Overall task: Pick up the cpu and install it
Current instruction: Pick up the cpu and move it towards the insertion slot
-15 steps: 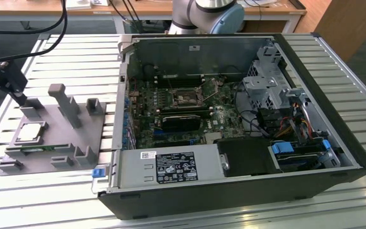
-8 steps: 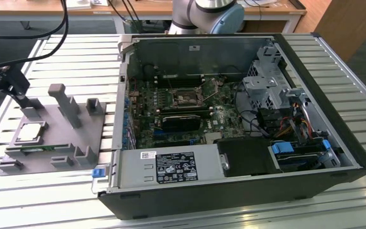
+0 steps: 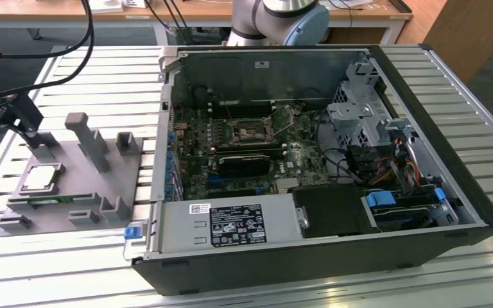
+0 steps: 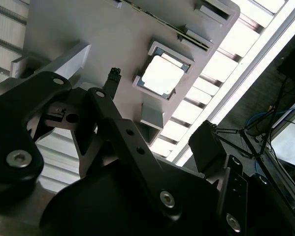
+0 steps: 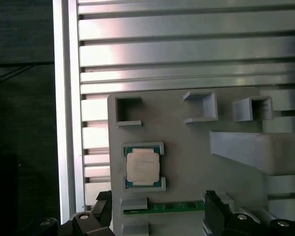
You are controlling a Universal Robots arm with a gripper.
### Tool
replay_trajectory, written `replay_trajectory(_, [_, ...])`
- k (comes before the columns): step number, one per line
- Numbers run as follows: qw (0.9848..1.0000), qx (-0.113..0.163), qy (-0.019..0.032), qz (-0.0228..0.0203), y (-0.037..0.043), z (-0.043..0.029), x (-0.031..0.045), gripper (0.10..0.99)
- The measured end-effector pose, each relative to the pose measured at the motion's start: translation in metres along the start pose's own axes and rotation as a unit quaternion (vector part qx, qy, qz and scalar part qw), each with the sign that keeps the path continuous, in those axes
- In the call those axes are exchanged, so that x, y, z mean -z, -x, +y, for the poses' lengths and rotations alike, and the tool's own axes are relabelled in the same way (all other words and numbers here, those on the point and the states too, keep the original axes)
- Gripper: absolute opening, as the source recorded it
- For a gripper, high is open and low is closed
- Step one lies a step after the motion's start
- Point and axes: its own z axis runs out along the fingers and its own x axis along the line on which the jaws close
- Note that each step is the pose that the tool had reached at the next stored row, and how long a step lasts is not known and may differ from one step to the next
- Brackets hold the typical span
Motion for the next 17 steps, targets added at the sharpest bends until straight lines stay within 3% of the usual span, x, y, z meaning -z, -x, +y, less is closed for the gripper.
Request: replay_trajectory(17, [1.0000, 0.000, 0.0000, 0.0000, -0.0001, -0.0004, -0.0080, 0.839])
